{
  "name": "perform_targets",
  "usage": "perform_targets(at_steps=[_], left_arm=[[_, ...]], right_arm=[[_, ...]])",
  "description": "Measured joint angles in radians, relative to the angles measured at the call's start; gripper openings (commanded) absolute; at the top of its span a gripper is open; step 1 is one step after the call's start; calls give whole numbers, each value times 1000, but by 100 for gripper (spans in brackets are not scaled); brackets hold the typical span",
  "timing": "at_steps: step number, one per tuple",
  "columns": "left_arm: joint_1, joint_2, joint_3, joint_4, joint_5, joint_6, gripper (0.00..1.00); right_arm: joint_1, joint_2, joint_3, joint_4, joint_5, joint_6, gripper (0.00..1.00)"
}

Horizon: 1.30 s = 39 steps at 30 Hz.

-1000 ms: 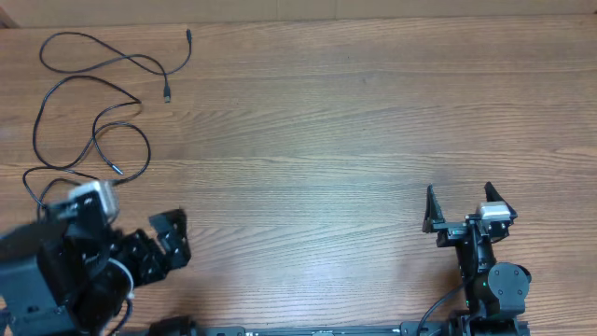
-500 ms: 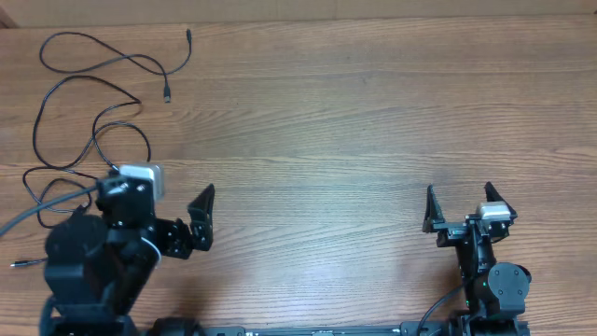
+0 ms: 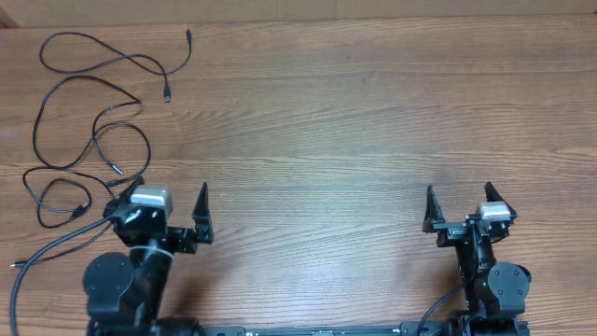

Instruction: Untangle cables

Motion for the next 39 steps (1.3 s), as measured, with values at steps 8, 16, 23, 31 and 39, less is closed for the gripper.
perform_targets(at_steps=[8, 16, 23, 31, 39], left_arm=[[1, -113, -156, 105, -89, 36, 100], [15, -224, -256, 129, -177, 42, 100], [15, -284, -299, 153, -229, 42, 100], [15, -333, -377, 251, -248, 42, 100], [15, -333, -465, 415, -254, 42, 100]], right_arm=[[0, 0, 0, 0, 0, 0, 100], [0, 0, 0, 0, 0, 0, 100], [0, 0, 0, 0, 0, 0, 100], [0, 0, 0, 0, 0, 0, 100], [0, 0, 0, 0, 0, 0, 100]])
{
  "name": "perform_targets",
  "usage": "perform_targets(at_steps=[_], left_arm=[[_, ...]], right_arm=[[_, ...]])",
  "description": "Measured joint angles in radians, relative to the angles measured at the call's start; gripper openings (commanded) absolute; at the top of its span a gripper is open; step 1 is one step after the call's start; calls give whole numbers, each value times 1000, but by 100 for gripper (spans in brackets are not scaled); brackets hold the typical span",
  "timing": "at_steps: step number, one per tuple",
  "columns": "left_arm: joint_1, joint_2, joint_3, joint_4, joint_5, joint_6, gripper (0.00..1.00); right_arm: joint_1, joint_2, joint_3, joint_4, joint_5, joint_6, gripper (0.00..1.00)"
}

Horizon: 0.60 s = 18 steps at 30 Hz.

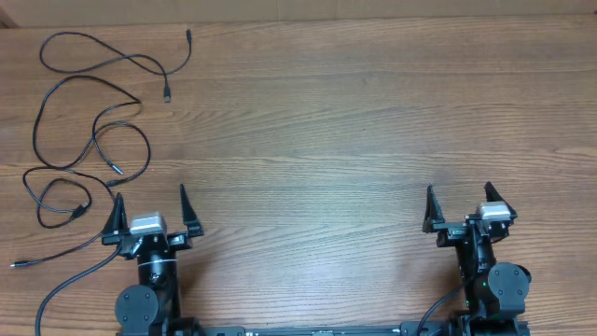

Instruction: Untangle cables

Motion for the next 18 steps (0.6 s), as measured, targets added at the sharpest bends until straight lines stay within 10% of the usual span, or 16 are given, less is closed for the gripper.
perform_targets(at_steps=[18], left_arm=[[-10, -2, -109, -13, -4, -37, 100]], right_arm=[[0, 0, 0, 0, 0, 0, 100]])
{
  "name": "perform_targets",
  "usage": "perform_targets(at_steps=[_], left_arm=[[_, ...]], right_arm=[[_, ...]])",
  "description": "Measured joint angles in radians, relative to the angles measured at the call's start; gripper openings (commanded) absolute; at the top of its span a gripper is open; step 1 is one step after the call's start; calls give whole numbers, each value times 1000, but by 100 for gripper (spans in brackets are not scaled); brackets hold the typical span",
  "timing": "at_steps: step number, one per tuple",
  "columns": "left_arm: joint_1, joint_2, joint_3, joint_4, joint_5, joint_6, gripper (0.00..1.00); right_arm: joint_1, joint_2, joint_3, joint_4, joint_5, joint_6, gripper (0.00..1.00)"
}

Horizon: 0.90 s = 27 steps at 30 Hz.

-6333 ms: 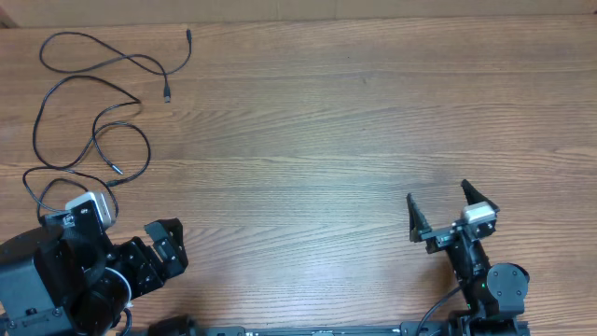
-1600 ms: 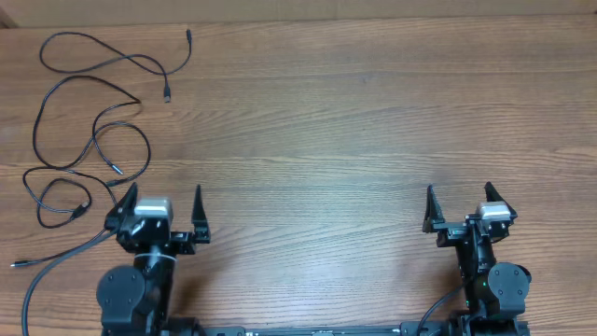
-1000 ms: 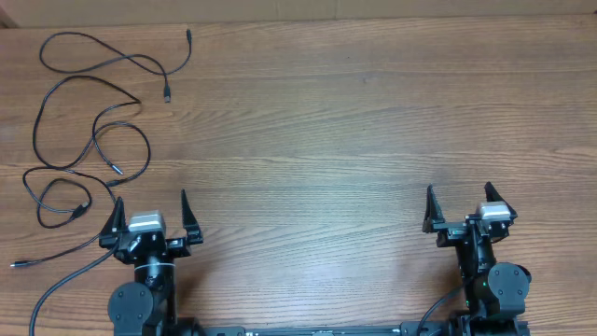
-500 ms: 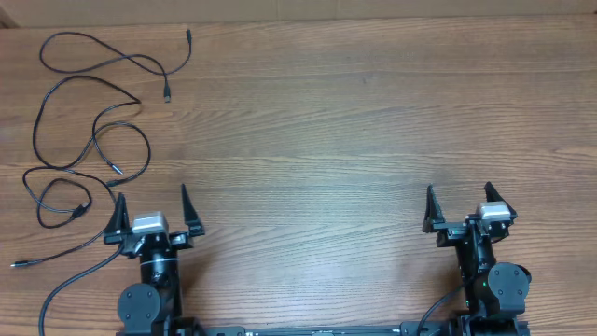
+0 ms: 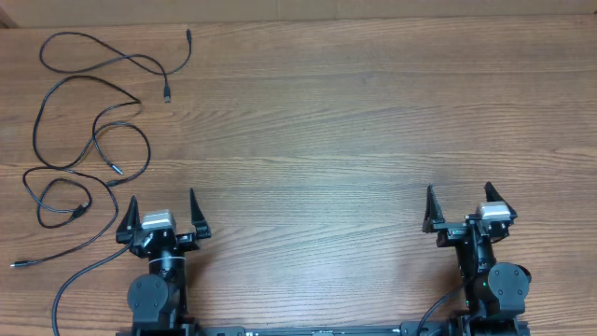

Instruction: Untangle cables

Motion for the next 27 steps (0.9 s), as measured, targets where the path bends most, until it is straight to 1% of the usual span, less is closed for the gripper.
perform_targets(at_steps=[2, 8, 14, 27], left_arm=[[0, 0, -3, -37, -3, 1, 100], [0, -1, -3, -37, -3, -1, 100], [0, -1, -3, -37, -2, -78, 100], [0, -1, -3, -40, 8, -71, 100]], right_arm=[[0, 0, 0, 0, 0, 0, 100], [0, 0, 0, 0, 0, 0, 100], [0, 0, 0, 0, 0, 0, 100], [0, 0, 0, 0, 0, 0, 100]])
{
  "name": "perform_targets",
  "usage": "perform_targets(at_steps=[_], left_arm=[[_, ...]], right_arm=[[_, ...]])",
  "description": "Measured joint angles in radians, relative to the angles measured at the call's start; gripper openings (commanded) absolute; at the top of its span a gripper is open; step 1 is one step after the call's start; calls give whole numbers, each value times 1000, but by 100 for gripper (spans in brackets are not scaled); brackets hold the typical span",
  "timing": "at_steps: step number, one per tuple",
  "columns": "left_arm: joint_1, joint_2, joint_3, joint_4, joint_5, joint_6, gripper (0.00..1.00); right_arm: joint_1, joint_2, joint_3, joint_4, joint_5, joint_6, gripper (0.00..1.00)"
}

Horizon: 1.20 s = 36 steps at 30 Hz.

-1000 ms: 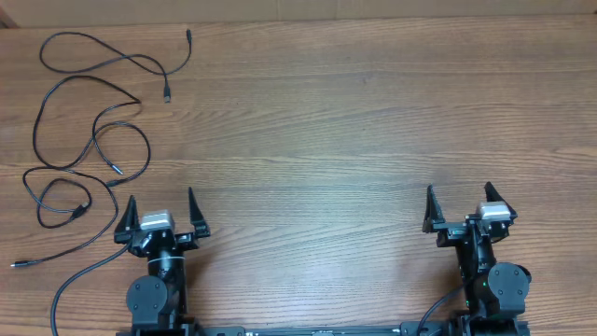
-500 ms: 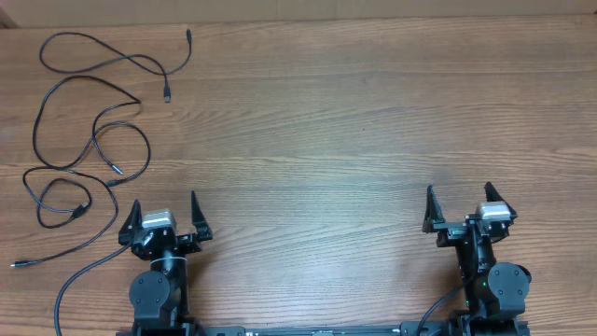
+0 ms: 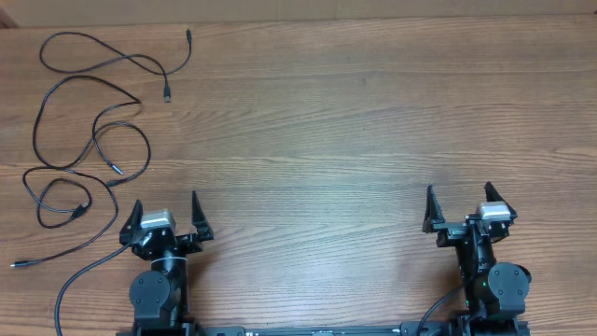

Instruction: Untangle cables

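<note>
Thin black cables (image 3: 79, 140) lie in loose overlapping loops on the wooden table at the far left, with small plug ends near the top (image 3: 168, 94) and at the left edge (image 3: 15, 265). My left gripper (image 3: 166, 215) stands open near the front edge, just right of the cables and touching none of them. My right gripper (image 3: 459, 204) is open at the front right, far from the cables, holding nothing.
The wooden table (image 3: 326, 131) stretches across the view. One cable strand (image 3: 89, 257) runs along the front left, close beside the left arm's base.
My left gripper has shifted very slightly to the right. The cables and the right arm are as before.
My left gripper was first turned sideways at the cables' lower edge, open. Then it faced forward a little further left, then had moved right, away from the loops, where it now rests. The right arm and cables have kept their places.
</note>
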Motion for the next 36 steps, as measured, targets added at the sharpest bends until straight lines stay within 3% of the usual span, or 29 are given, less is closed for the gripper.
perform_targets(at_steps=[36], left_arm=[[0, 0, 0, 0, 0, 42, 100]], right_arm=[[0, 0, 0, 0, 0, 0, 100]])
